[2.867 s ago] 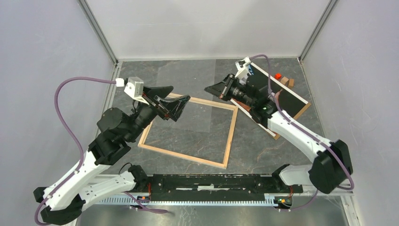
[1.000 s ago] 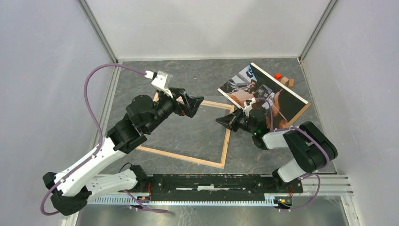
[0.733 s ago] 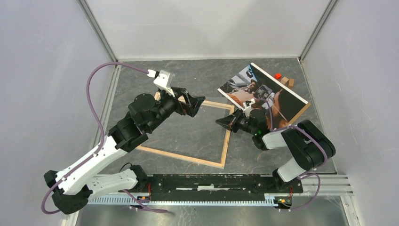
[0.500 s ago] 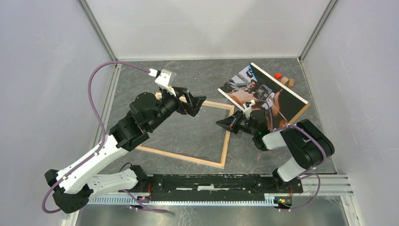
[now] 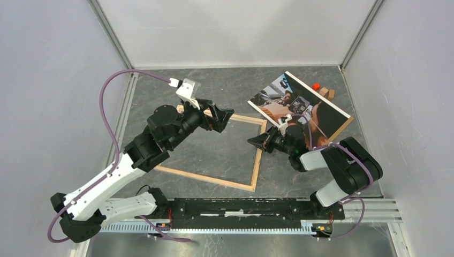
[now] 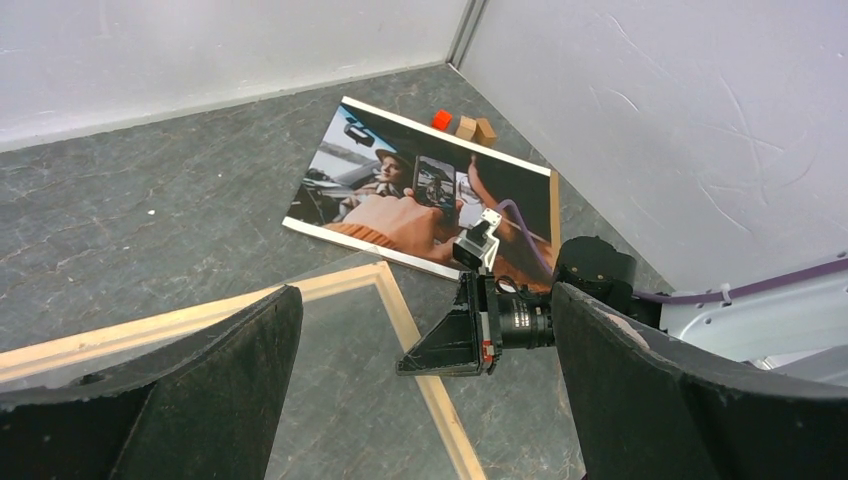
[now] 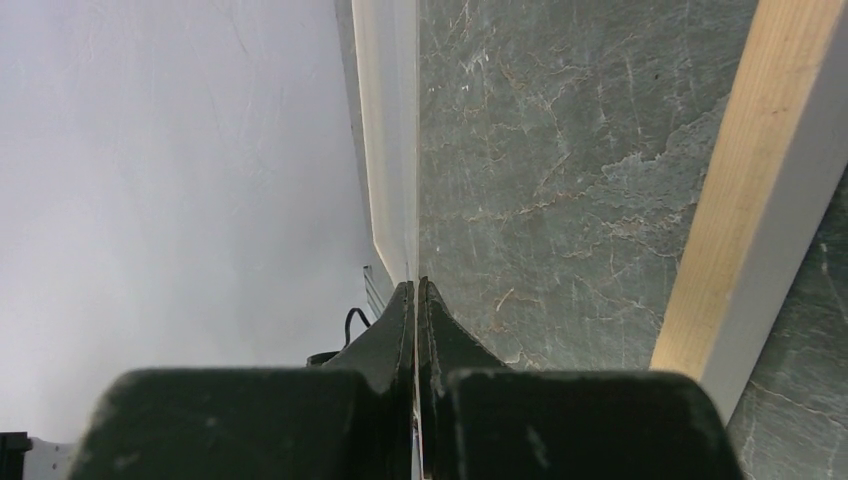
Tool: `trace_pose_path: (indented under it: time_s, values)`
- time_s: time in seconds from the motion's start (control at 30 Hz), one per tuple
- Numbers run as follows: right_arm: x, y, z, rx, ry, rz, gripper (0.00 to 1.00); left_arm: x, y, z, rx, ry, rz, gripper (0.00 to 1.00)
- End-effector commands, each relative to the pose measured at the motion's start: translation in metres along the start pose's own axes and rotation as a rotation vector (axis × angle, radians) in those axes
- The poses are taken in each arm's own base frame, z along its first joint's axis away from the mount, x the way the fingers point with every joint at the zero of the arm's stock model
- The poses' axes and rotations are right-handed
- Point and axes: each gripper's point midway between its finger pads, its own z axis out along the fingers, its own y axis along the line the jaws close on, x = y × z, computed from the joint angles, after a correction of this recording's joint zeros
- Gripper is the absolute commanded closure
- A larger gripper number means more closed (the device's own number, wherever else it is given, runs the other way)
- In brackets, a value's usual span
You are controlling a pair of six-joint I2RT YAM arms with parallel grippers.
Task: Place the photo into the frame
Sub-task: Place the photo frame item in the photo frame.
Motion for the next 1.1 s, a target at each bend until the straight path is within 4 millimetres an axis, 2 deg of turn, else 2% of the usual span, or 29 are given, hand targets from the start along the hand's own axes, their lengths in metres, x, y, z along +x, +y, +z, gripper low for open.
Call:
trace_pose_path:
  time_s: [0.0,0.4,0.8,1.07]
  values:
    - [-0.006,0.006,-0.006,-0.02,-0.033,-0.041,1.0,-0.028,0.006,-0.01,-0.028,-0.08,0.058,0.0]
    - [-0.005,0.002,-0.006,-0.003,-0.019,-0.038,1.0,-0.038,0.016,-0.02,-0.077,-0.131,0.047,0.0]
    - [0.0,-0.006,-0.002,0.01,0.018,-0.017,1.0,-0.038,0.015,-0.02,-0.072,-0.128,0.04,0.0]
    - [-0.006,-0.01,-0.005,0.018,-0.001,-0.017,1.0,-0.035,0.016,-0.017,-0.075,-0.119,0.041,0.0]
